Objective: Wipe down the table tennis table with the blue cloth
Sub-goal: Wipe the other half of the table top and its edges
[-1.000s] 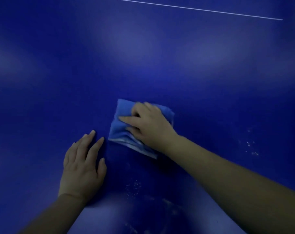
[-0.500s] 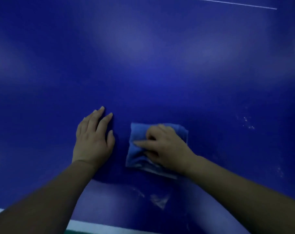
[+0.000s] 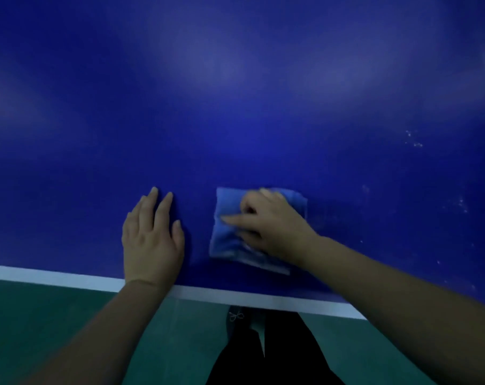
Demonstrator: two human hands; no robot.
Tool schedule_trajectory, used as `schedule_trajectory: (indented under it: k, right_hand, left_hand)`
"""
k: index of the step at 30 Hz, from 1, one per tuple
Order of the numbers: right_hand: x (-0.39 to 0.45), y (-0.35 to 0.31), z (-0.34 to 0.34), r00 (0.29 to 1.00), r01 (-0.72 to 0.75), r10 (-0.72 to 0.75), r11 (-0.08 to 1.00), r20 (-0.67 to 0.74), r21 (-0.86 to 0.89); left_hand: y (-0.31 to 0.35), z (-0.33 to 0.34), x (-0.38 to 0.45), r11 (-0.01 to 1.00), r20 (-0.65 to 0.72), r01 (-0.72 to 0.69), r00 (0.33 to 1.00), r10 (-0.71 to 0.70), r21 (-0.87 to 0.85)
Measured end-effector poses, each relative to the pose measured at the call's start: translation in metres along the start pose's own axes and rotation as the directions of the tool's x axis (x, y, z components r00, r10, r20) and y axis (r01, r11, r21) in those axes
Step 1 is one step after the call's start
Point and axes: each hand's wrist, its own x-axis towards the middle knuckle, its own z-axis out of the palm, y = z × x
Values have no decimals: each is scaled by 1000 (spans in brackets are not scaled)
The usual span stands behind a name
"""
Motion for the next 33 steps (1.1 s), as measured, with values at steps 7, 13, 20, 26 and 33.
schedule_trajectory:
  k: [7,13,20,26,33]
  right_hand:
    - [20,76,-41,809,-506,437,859,-393,-86]
    - [30,-14,15,969,-198,187,978,-159,-59]
    - [-49,51,-37,852,-455,382,879,-357,-145]
    - [-37,17,-12,759,-581,516,812,-397,-55]
    - [-125,20,-21,824,-519,448,843,-346,-144]
  left_hand:
    - [-9,6,3,1000,-4,-10,1000,10,2]
    - [-9,6,2,1000,-12,-2,1000,2,-10]
    - [-8,7,1,1000,-4,-13,1000,13,-1]
    - [-6,5,1,1000,-10,-25,1000,25,19]
    - [4,0,-7,999,-14,-19,1000,19,-26]
